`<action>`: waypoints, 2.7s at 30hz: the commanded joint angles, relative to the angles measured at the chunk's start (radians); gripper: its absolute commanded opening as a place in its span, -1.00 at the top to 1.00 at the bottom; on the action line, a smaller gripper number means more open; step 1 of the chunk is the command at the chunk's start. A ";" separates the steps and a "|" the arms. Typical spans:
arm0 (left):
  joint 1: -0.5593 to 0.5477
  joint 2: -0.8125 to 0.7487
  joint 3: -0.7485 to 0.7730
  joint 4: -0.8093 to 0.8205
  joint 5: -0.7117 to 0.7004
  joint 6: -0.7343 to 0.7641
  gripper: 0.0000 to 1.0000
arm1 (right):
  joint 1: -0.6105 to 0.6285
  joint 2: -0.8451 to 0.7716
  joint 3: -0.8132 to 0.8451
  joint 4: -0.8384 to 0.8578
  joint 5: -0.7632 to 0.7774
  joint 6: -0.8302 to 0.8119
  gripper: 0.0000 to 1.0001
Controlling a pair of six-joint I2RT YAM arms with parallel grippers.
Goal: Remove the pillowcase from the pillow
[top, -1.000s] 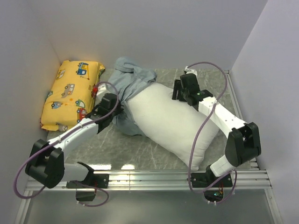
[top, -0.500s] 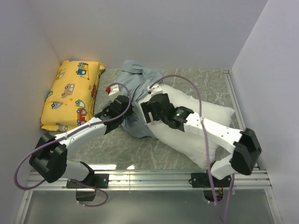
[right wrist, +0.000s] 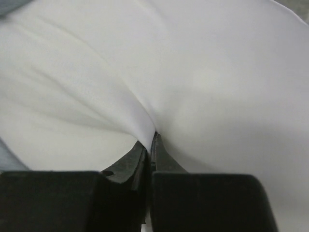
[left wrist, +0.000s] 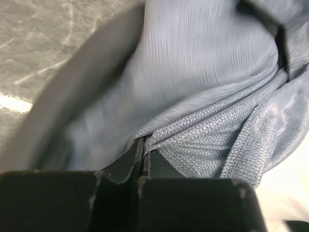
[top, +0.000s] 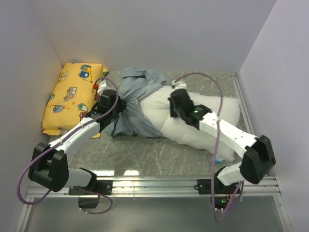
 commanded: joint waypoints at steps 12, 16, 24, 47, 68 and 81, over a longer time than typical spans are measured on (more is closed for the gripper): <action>0.207 0.003 -0.022 -0.025 0.102 -0.009 0.99 | -0.270 -0.349 -0.109 -0.081 0.031 0.079 1.00; 0.201 -0.006 -0.003 0.007 0.232 0.048 0.73 | -0.273 -0.334 -0.075 -0.096 -0.019 0.061 1.00; -0.062 -0.152 0.040 -0.100 0.122 0.116 -0.66 | -0.258 -0.283 -0.118 -0.033 -0.127 0.105 1.00; -0.327 -0.118 -0.146 -0.284 -0.188 -0.105 0.99 | -0.262 -0.211 -0.077 -0.033 -0.056 0.075 1.00; 0.107 -0.173 -0.322 -0.081 -0.033 -0.085 0.99 | -0.380 -0.309 -0.078 -0.041 -0.258 0.055 1.00; 0.081 -0.172 -0.330 -0.033 0.017 -0.073 0.99 | 0.172 -0.214 0.024 0.007 0.027 -0.189 -0.85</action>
